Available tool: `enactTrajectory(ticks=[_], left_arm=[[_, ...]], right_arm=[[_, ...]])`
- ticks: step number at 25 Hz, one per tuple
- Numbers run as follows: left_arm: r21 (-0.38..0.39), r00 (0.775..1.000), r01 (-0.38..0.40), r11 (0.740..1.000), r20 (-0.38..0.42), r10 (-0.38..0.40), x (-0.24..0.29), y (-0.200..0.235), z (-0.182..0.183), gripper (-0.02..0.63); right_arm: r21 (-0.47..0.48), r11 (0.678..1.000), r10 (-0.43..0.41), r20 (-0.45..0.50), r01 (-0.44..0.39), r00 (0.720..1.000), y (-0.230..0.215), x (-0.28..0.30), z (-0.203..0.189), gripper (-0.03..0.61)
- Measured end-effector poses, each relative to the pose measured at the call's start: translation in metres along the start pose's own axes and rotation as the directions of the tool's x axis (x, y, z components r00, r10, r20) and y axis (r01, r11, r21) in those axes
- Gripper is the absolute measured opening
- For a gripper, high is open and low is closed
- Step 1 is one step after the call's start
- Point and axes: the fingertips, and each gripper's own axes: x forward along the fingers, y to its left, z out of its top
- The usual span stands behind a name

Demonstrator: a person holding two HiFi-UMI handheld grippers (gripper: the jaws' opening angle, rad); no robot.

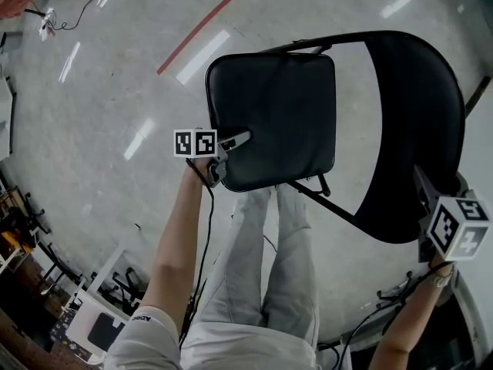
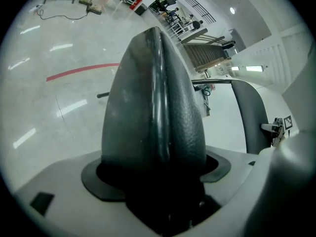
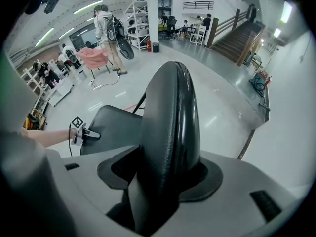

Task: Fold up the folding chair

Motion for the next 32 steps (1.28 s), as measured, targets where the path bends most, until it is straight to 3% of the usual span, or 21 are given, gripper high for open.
enactTrajectory(ticks=[11,23,27,32], left_arm=[[0.020,0.981,-0.195,0.981,-0.010,0.196,0.021,-0.095,0.007,0.411],[0.044,0.909,-0.417,0.908,-0.006,0.417,0.024,-0.138,0.001,0.411],[0.053,0.916,-0.402,0.914,-0.001,0.402,0.033,-0.162,-0.005,0.408],[0.068,0.934,-0.357,0.932,0.022,0.356,0.072,-0.277,-0.001,0.408]], right_arm=[[0.002,1.000,0.025,0.009,-0.025,1.000,-0.085,-0.023,-0.003,0.238],[-0.002,1.000,0.008,0.001,-0.008,1.000,-0.095,-0.024,-0.010,0.239],[-0.002,1.000,0.006,0.000,-0.006,1.000,-0.105,-0.020,-0.020,0.239],[0.002,1.000,-0.015,0.011,0.015,1.000,-0.185,-0.062,-0.023,0.242]])
